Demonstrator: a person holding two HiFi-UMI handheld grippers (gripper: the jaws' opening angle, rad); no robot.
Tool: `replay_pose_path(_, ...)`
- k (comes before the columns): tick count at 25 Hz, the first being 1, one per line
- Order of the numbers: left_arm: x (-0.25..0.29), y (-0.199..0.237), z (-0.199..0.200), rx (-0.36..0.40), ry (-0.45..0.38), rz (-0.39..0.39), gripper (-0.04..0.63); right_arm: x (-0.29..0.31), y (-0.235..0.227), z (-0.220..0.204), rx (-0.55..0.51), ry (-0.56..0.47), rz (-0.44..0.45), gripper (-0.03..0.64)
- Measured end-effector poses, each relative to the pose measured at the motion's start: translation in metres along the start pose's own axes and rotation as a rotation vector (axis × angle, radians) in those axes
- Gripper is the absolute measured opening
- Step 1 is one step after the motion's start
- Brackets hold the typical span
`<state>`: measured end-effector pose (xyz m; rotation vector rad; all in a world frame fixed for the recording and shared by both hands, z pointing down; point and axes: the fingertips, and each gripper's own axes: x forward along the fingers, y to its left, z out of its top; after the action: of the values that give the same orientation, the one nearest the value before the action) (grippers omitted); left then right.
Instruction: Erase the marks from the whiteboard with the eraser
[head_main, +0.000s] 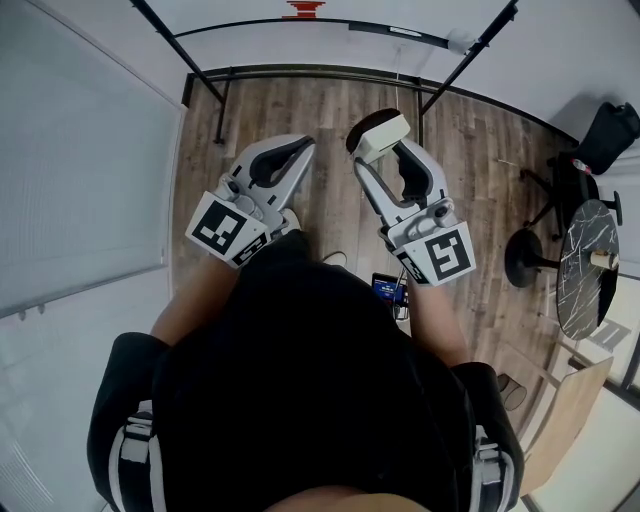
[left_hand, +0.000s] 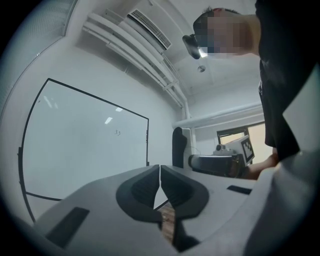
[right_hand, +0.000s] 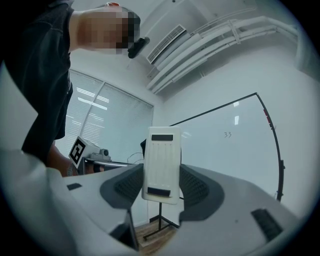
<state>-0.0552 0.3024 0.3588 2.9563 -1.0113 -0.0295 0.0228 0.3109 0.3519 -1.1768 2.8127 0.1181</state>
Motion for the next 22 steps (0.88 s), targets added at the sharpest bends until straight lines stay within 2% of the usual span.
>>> replay_pose_path(9,0.024,0.056,-0.007,-0.022,-0.015,-0.002,0.009,0.050,-0.029,-0.011,0.007,0.007,0.013,0.225)
replay_pose_path(13,0.043,0.100,-0.005,-0.015,-0.022,-0.020,0.009,0.094,-0.050,-0.013,-0.031,0.022,0.013,0.225)
replay_pose_path(22,0.080,0.203,0.000,-0.026,-0.026,-0.060,0.009,0.194,-0.089,-0.025,-0.044,0.049,-0.013,0.225)
